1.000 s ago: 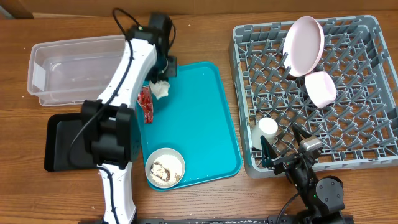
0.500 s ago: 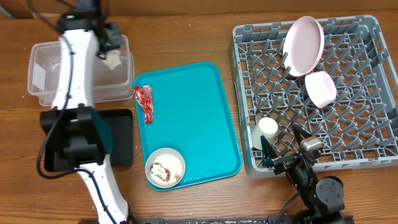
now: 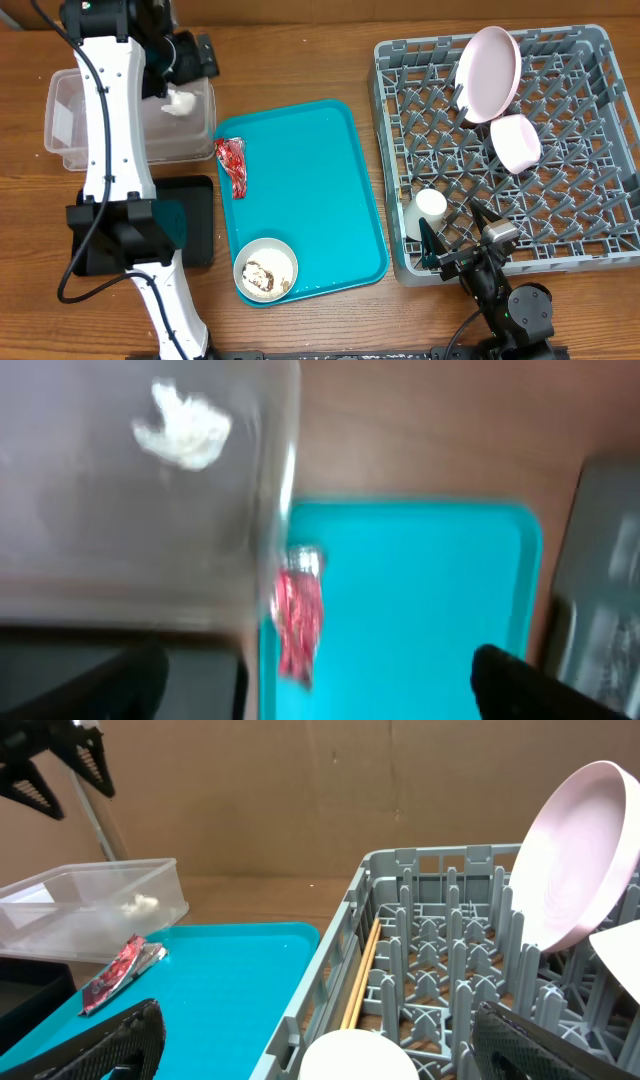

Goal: Sort waste into correct bins and load items into the dishwasher
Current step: 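Grasp the tissue and drop it into the clear plastic bin, then move the left gripper back to the red wrapper and grasp it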

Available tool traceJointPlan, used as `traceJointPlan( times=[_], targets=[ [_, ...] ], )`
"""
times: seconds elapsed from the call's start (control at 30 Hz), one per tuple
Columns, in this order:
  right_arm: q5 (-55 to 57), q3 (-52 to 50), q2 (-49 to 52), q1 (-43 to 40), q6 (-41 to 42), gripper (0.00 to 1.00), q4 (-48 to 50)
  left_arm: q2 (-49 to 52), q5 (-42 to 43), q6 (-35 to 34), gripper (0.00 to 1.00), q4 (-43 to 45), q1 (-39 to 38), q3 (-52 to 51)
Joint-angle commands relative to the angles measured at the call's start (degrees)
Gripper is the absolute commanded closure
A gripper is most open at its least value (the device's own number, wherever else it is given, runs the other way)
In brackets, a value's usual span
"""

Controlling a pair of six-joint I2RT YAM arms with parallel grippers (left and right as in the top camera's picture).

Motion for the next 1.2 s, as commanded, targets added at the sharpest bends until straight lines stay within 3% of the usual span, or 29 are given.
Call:
traceJointPlan(
  times=[0.0,0.2,0.3,0.37,0.47,0.63,0.8,1.0,1.13,1.17],
  targets=[
    [0.28,-0.57,-0.48,-0.28,0.22,0.00,0.28,0.00,1.03,-1.33,0.00,-3.04,-2.16,0.28],
    [0.28,-0.57,-0.48,-0.28,0.22,0.00,0.28,0.00,-0.13,-1.49,0.07,-3.45,-8.59,-4.85],
    [0.28,-0.57,-0.48,-0.28,0.22,0.00,0.28,0.00,-9.70,-3.69,0.06,-3.45,-13.00,-8.72],
    [0.28,-0.57,-0.48,-0.28,0.22,0.00,0.28,0.00,-18.43,-7.45,0.01,-3.43,-15.56,-12.31],
    [0.28,-0.57,-0.48,-0.28,0.22,0.00,0.28,0.00,-24.68,-11.21,0.01,-2.51,-17.66,-18.43],
    [0.26,-0.57,-0.48,-0.28,0.22,0.00,0.28,0.00,-25.18,-13.55,0.00,5.88,-17.09,-28.83],
    [0.28,-0.57,-0.48,-0.28,0.24,0.00,0.28,0.00,-24.70,-13.27,0.07,12.92,-15.89,-37.77],
    [0.28,-0.57,-0.48,-0.28,0.22,0.00,0.28,0.00,-24.72,-10.86,0.27,20.72,-15.87,-46.21],
    [0.28,-0.57,-0.48,-0.28,0.22,0.00,0.28,0.00,-24.68,-10.86,0.58,25.16,-15.78,-50.27],
    [0.28,-0.57,-0.48,-0.28,0.22,0.00,0.28,0.00,-24.37,-10.82,0.71,25.64,-15.76,-50.66]
  ],
)
